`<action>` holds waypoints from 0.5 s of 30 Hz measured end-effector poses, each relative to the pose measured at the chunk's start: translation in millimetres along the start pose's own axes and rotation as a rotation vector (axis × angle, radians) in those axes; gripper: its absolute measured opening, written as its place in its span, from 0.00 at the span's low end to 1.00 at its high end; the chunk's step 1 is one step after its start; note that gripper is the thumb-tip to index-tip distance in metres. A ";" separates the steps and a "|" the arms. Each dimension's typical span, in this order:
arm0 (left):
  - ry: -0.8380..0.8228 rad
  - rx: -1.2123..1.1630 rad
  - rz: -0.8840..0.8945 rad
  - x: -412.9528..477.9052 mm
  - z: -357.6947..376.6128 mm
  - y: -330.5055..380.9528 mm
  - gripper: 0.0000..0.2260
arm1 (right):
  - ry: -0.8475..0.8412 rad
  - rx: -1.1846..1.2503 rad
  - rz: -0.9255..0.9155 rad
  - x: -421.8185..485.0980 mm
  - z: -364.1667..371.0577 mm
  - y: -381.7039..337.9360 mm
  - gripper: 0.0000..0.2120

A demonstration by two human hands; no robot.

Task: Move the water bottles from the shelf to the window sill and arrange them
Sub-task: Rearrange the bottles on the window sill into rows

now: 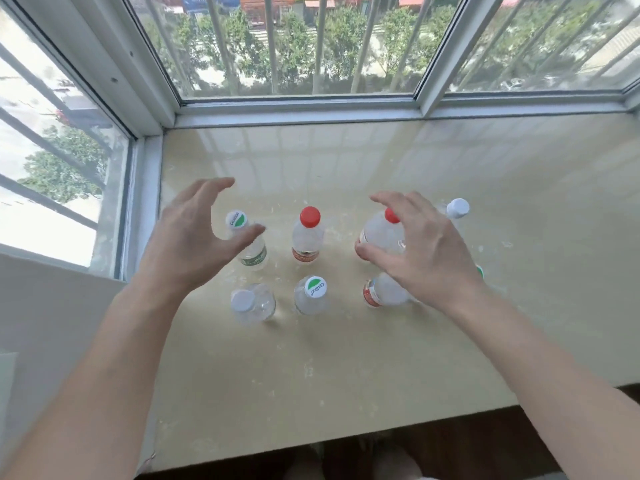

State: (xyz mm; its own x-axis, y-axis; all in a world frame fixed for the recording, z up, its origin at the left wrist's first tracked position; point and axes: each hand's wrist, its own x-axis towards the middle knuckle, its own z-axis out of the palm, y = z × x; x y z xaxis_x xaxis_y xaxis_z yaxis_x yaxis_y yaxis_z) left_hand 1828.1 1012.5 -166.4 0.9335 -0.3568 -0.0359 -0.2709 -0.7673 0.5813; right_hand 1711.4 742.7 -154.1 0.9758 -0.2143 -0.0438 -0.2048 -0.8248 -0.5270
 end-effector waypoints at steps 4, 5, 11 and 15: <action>0.007 0.054 0.138 -11.4 3.3 64.3 0.27 | 0.091 -0.084 0.054 -24.0 -77.4 55.7 0.25; 0.004 0.060 0.166 -12.0 10.2 79.2 0.26 | 0.097 -0.089 0.075 -25.6 -88.7 73.8 0.25; -0.104 0.204 0.268 0.1 77.3 137.6 0.25 | -0.022 -0.070 0.158 -6.7 -90.0 166.7 0.25; -0.185 0.275 0.234 11.9 121.8 152.5 0.27 | -0.147 -0.055 0.168 13.2 -63.0 202.2 0.30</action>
State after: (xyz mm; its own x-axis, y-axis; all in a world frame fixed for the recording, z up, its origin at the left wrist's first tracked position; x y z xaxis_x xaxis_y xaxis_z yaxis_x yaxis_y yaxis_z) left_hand 1769.3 826.3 -177.2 0.7882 -0.6090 -0.0887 -0.5468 -0.7591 0.3532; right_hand 1678.1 540.1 -207.8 0.9273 -0.2764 -0.2523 -0.3657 -0.8120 -0.4548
